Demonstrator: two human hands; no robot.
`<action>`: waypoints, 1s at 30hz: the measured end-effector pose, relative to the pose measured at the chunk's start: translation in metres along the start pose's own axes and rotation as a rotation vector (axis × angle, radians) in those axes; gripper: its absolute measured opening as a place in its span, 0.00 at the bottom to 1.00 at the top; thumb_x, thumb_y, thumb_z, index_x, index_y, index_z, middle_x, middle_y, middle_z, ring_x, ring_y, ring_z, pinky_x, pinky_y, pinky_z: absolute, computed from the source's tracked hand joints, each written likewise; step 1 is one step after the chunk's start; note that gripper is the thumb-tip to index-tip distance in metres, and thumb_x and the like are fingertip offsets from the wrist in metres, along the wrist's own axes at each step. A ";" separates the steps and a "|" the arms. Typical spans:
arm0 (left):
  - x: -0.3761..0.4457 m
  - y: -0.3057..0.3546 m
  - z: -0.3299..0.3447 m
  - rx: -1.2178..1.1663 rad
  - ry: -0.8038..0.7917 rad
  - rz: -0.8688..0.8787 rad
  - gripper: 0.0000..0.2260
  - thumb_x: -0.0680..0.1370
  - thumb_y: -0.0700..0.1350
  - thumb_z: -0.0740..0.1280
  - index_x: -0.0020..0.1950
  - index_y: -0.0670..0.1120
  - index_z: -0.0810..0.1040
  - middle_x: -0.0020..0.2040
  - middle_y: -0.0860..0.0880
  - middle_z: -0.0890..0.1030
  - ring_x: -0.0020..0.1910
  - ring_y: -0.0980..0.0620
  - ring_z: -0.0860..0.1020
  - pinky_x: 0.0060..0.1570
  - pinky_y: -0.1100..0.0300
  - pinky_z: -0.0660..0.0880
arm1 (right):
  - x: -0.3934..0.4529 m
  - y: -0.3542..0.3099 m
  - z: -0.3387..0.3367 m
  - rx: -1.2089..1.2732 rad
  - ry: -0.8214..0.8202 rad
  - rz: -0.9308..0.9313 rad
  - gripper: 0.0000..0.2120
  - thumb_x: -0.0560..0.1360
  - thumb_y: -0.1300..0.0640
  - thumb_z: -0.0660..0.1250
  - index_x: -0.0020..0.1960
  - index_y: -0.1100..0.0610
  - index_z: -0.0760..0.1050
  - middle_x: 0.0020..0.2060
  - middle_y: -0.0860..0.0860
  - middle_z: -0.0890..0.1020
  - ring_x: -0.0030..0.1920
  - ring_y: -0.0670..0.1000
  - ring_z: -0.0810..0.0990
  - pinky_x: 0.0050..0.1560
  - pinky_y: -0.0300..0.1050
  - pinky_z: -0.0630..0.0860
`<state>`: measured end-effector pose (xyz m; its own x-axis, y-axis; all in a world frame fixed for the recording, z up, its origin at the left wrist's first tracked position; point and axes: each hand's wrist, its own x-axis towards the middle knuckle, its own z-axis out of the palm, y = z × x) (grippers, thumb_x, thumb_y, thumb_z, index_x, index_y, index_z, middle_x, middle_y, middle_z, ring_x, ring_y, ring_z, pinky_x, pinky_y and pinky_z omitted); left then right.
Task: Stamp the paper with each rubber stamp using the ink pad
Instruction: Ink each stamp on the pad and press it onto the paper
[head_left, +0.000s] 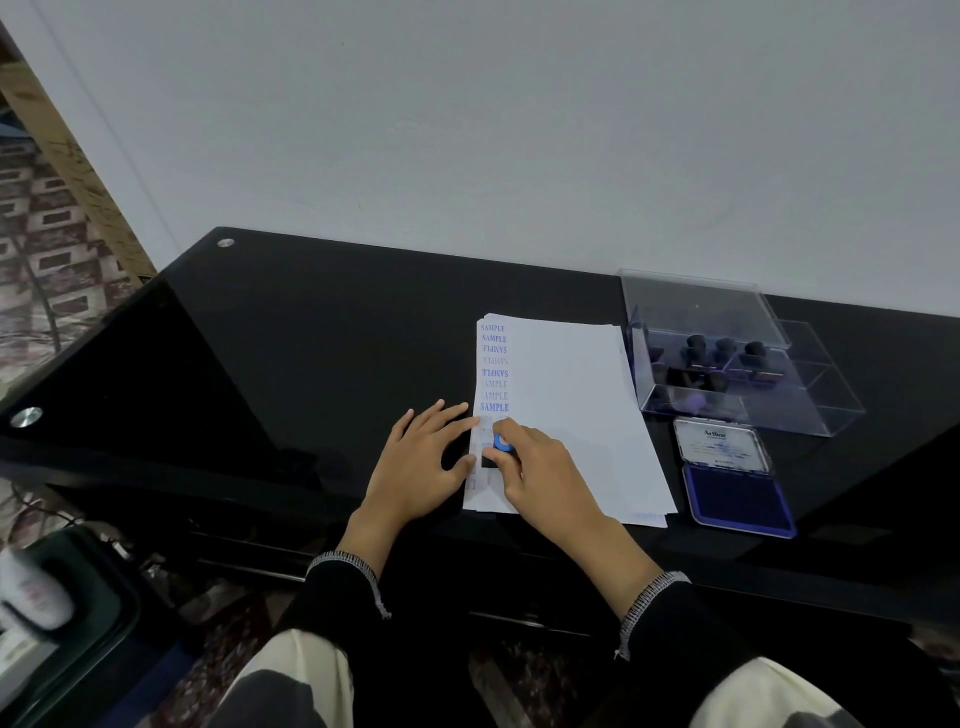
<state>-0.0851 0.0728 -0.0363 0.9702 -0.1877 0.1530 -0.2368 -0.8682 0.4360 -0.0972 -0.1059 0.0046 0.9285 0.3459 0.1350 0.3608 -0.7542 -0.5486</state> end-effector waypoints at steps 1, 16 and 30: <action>0.000 0.000 0.000 0.000 -0.001 0.001 0.31 0.73 0.64 0.49 0.73 0.57 0.67 0.76 0.59 0.63 0.77 0.58 0.54 0.74 0.57 0.43 | 0.002 0.000 -0.001 0.004 -0.002 0.000 0.16 0.81 0.51 0.60 0.66 0.55 0.69 0.60 0.52 0.78 0.51 0.47 0.75 0.55 0.37 0.72; 0.002 -0.001 0.001 0.002 -0.006 -0.002 0.26 0.75 0.61 0.54 0.73 0.57 0.67 0.76 0.59 0.63 0.77 0.58 0.54 0.74 0.57 0.43 | 0.003 0.004 0.002 0.022 0.028 -0.033 0.14 0.81 0.51 0.60 0.64 0.56 0.70 0.57 0.52 0.79 0.46 0.45 0.72 0.50 0.33 0.69; 0.003 -0.001 -0.004 0.037 -0.085 0.009 0.36 0.69 0.69 0.49 0.75 0.58 0.63 0.77 0.58 0.59 0.77 0.57 0.51 0.74 0.55 0.41 | 0.005 0.007 0.004 0.042 0.071 -0.066 0.11 0.81 0.53 0.60 0.60 0.57 0.71 0.52 0.53 0.80 0.44 0.48 0.74 0.49 0.40 0.75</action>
<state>-0.0827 0.0747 -0.0329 0.9694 -0.2322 0.0801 -0.2446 -0.8824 0.4020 -0.0906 -0.1068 -0.0021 0.9072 0.3526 0.2294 0.4188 -0.7067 -0.5702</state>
